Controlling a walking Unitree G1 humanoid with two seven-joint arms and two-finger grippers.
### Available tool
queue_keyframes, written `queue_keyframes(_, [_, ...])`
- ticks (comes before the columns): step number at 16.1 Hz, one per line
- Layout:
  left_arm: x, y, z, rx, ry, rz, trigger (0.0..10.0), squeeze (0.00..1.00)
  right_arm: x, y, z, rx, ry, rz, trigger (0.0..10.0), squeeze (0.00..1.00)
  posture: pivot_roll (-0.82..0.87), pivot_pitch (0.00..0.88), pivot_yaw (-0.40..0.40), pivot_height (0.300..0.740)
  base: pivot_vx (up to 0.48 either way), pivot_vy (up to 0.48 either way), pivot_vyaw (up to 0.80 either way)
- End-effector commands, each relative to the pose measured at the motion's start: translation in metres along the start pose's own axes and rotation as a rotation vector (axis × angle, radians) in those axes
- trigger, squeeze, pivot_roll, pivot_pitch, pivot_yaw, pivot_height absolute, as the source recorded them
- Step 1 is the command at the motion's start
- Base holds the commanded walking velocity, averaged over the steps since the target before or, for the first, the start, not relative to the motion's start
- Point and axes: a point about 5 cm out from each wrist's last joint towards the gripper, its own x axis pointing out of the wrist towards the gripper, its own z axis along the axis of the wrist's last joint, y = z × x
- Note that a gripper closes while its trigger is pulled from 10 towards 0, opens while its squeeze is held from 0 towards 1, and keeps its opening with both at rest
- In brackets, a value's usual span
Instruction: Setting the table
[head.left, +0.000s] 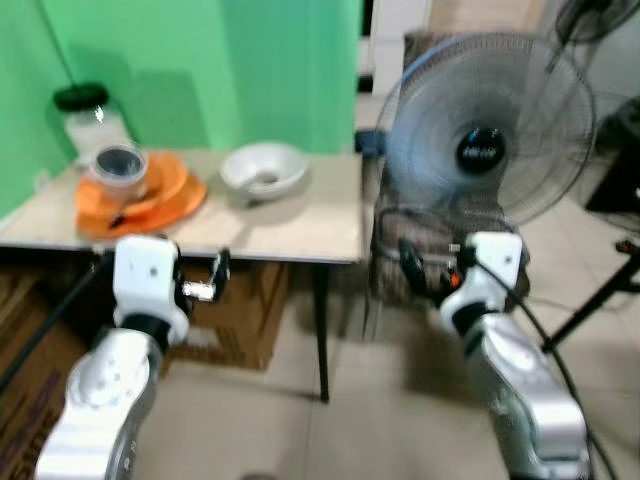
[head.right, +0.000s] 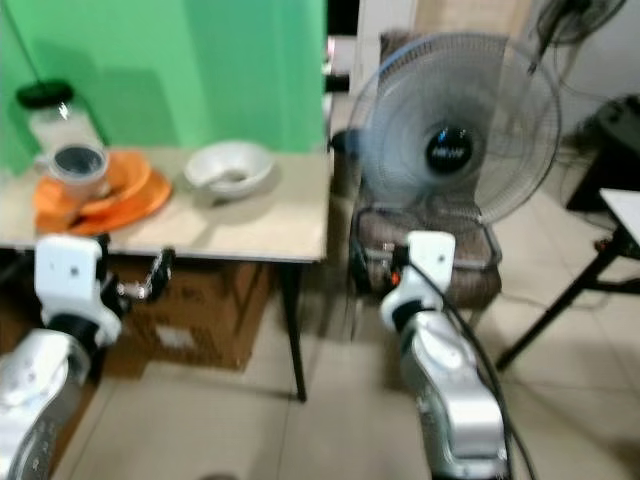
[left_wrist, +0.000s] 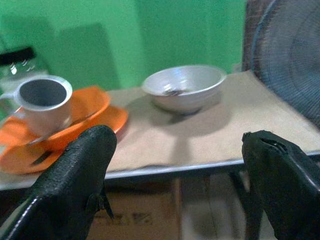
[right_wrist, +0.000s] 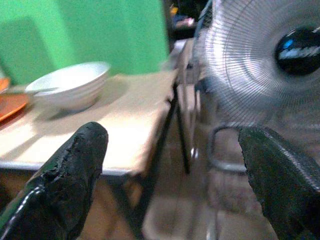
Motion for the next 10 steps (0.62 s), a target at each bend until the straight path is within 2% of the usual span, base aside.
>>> queue_keyframes(1, [0.002,0.000,0.000,0.000,-0.010,0.001,10.0,0.00,0.000,0.002,0.005,0.002,-0.012,0.005,10.0,1.00,0.11,0.000,0.023,0.740,0.000,0.000,0.00])
queue_keyframes(4, [0.005,-0.007,0.003,0.001,-0.029,-0.043,10.0,0.00,0.000,-0.003,0.000,-0.002,0.020,-0.023,10.0,1.00,0.12,0.000,0.020,0.740,0.000,0.000,0.00])
queue_keyframes(8, [0.006,-0.001,0.005,0.023,-0.036,-0.017,10.0,0.00,0.010,-0.004,0.000,-0.013,0.032,-0.023,10.0,1.00,0.15,0.000,0.006,0.740,0.337,0.000,0.74])
queue_keyframes(10, [0.006,0.002,0.007,0.041,-0.035,-0.019,10.0,0.00,0.016,-0.002,0.004,0.002,0.020,-0.016,10.0,1.00,0.16,0.000,0.011,0.740,0.345,0.000,0.00])
